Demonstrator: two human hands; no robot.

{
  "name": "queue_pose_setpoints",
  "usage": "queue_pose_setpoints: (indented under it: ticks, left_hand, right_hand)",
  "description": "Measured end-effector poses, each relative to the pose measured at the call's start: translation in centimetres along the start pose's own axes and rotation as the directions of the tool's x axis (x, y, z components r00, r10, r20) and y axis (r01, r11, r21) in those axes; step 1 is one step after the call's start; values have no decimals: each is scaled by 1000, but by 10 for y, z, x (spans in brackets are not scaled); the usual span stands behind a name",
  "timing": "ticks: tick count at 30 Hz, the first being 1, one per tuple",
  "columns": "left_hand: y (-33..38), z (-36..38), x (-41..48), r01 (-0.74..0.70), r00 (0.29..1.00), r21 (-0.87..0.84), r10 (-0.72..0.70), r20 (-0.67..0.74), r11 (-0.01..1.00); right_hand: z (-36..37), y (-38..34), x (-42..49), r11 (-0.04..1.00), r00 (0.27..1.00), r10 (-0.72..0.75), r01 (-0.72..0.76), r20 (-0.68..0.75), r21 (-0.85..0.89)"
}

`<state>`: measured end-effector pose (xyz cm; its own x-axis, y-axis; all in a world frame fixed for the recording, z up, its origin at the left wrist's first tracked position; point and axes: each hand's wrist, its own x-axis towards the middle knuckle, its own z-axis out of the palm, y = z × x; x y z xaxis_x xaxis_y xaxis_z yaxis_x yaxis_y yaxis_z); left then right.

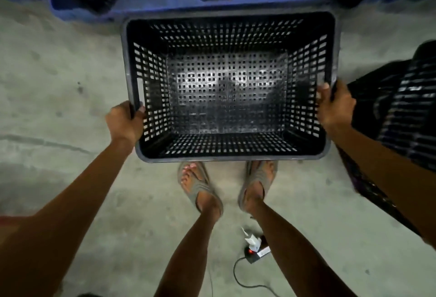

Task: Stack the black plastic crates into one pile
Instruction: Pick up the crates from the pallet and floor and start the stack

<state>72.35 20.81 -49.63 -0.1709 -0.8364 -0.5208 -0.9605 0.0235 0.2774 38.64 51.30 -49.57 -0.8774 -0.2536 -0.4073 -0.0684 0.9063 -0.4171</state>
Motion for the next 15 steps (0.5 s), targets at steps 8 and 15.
queue_pose_setpoints:
  ticks: [8, 15]
  left_hand:
    - [14, 3, -16, 132, 978, -163, -102, 179, 978]
    - [77, -85, -143, 120, 968, -112, -91, 235, 986]
  right_hand:
    - [-6, -5, 15, 992, 973, 108, -92, 203, -83]
    - [-111, -84, -78, 965, 892, 37, 85, 450, -247]
